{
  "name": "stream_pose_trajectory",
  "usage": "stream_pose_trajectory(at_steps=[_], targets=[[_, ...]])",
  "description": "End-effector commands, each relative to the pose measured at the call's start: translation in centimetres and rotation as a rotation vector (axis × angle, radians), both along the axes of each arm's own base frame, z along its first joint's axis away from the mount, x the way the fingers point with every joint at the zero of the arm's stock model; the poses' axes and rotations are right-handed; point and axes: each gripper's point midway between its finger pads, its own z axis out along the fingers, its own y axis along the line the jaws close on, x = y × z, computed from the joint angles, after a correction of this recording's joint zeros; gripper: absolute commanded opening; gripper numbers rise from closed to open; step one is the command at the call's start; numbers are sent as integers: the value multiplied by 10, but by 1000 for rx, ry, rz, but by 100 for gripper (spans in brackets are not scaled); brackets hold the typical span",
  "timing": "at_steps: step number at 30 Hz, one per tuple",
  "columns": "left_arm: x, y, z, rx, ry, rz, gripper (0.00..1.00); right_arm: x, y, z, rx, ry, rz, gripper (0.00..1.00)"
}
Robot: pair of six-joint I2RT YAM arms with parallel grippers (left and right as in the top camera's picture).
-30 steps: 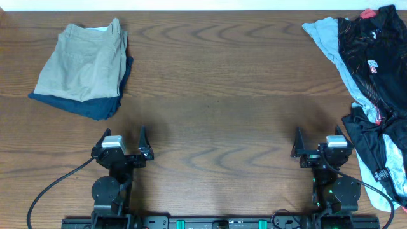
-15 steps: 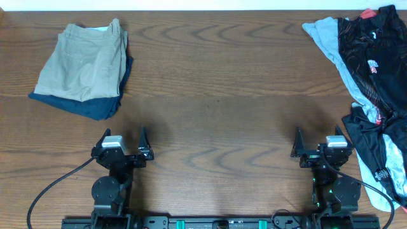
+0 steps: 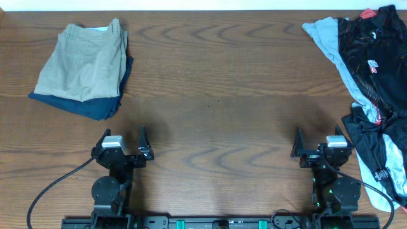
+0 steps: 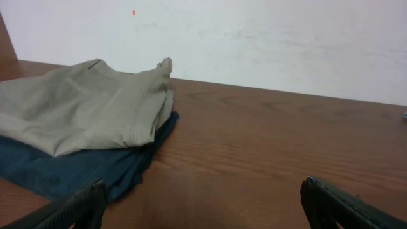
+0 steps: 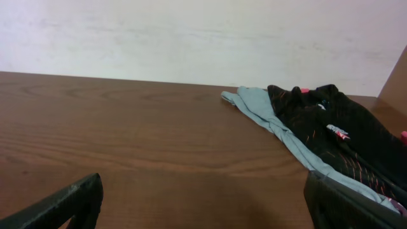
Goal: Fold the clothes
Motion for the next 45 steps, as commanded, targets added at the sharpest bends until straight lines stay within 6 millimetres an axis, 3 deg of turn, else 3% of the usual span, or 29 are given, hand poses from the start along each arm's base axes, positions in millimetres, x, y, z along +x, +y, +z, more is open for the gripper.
stream_pose_trajectory(at_steps=[1,24,30,34,45], targets=[[-1,1,-19,14,62,6,98,0,3,0,-13,-1,12,99],[-1,1,-19,14,64,6,98,0,2,-1,1,2,7,99],[0,1,-11,15,91,6,98,0,0,-4,49,35,-13,99],[1,1,-5,21,169,5,98,-1,-8,4,55,66,-61,99],[26,-5,14,36,459,-16,98,3,-21,-7,77,454,-146,99]])
